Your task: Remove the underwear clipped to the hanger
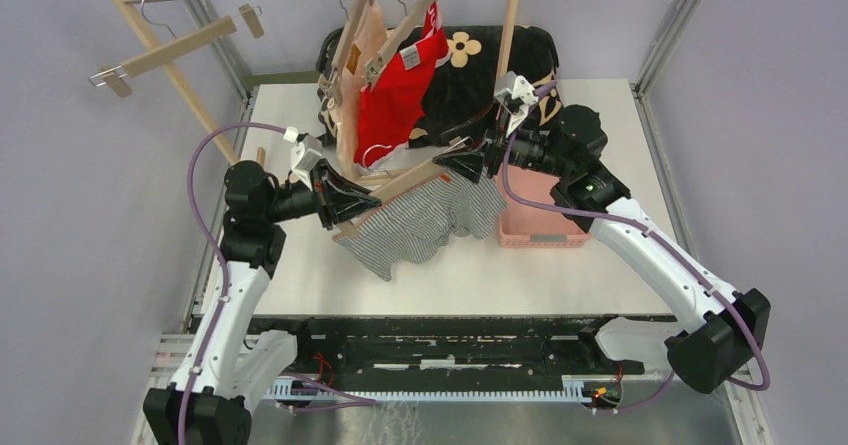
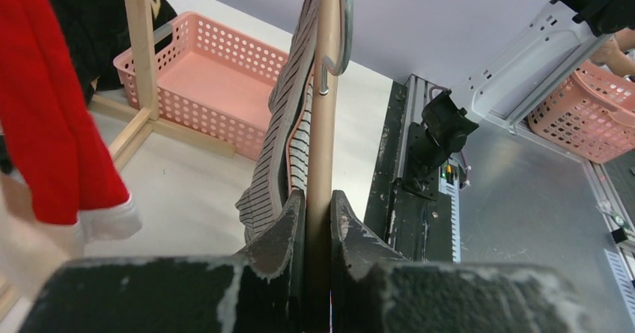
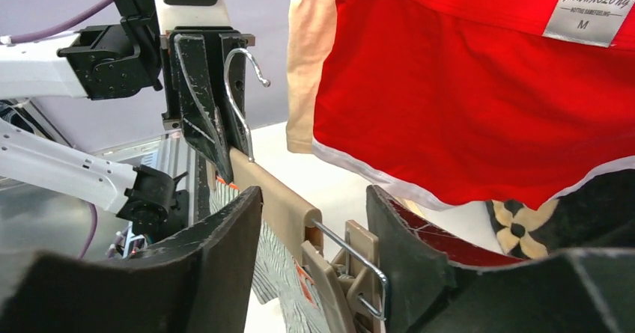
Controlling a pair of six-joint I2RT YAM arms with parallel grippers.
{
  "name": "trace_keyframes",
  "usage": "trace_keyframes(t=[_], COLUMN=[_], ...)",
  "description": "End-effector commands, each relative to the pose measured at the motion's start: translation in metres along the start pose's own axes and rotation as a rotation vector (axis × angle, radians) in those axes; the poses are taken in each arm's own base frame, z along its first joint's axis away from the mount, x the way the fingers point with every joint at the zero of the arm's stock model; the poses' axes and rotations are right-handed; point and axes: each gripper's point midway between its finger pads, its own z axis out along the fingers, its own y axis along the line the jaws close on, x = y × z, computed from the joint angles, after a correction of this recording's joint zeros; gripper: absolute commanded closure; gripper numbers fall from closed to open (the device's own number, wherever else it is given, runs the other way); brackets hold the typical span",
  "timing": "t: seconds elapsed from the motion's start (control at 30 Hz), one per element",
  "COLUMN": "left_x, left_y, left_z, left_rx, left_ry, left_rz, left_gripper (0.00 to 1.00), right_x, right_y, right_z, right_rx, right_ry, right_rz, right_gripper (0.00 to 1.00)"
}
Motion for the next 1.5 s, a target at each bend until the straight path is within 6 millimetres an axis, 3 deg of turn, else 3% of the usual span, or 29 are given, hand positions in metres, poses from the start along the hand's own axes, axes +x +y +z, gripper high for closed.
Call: trace_keyframes(t=[0.0,0.07,0.13,0.23,0.33,0.53,0.63,0.67,0.77,0.87,1.03,1.23,1.37,1.4,1.47], left_x=[-0.06,-0.064,-0.066,-0.067,-0.071,-0.082,-0.084,-0.084,-0.082,-0.078,-0.075,-0.079,-0.079,-0.078,-0.076], left_y=[0.028,0.028,0.028,0.025,0.024,0.033,0.041,0.039,0.023,0.01,-0.013,-0.025,-0.022,-0.021,-0.017], left_z=[0.002,0.003,0.004,0.006,0.005,0.004,0.002,0.003,0.004,0.003,-0.002,-0.007,-0.007,-0.006,-0.005], left_rx=[-0.146,-0.137,-0.122,-0.096,-0.097,-0.156,-0.198,-0.186,-0.099,-0.037,0.022,0.015,0.005,0.004,0.003], left_ry=[-0.173,-0.181,-0.186,-0.188,-0.192,-0.195,-0.173,-0.167,-0.152,-0.129,-0.1,-0.11,-0.111,-0.109,-0.104], left_rz=[0.108,0.128,0.139,0.149,0.174,0.208,0.216,0.23,0.278,0.326,0.406,0.447,0.439,0.433,0.417], left_gripper=[0.97,0.97,0.97,0.97,0.97,0.97,0.97,0.97,0.97,0.97,0.97,0.97,0.97,0.97,0.97], right_x=[-0.022,-0.023,-0.023,-0.023,-0.023,-0.024,-0.027,-0.029,-0.029,-0.025,-0.028,-0.042,-0.051,-0.053,-0.056], right_y=[0.035,0.038,0.041,0.044,0.045,0.048,0.049,0.049,0.054,0.055,0.053,0.034,0.018,0.016,0.013], right_z=[-0.009,-0.011,-0.011,-0.01,-0.008,-0.008,-0.009,-0.01,-0.012,-0.014,-0.017,-0.025,-0.029,-0.029,-0.028], right_rx=[-0.112,-0.118,-0.133,-0.157,-0.177,-0.196,-0.193,-0.188,-0.224,-0.246,-0.281,-0.294,-0.292,-0.296,-0.298], right_ry=[-0.009,-0.012,-0.012,-0.007,-0.006,-0.001,-0.006,-0.011,-0.003,0.045,0.09,0.049,0.014,0.003,-0.016], right_rz=[-0.056,-0.061,-0.056,-0.04,-0.022,0.006,0.016,0.017,-0.005,-0.028,-0.048,-0.008,0.051,0.064,0.071], right_gripper=[0.36,0.34,0.38,0.54,0.8,0.99,0.99,0.94,0.52,0.36,0.33,0.49,0.64,0.63,0.46])
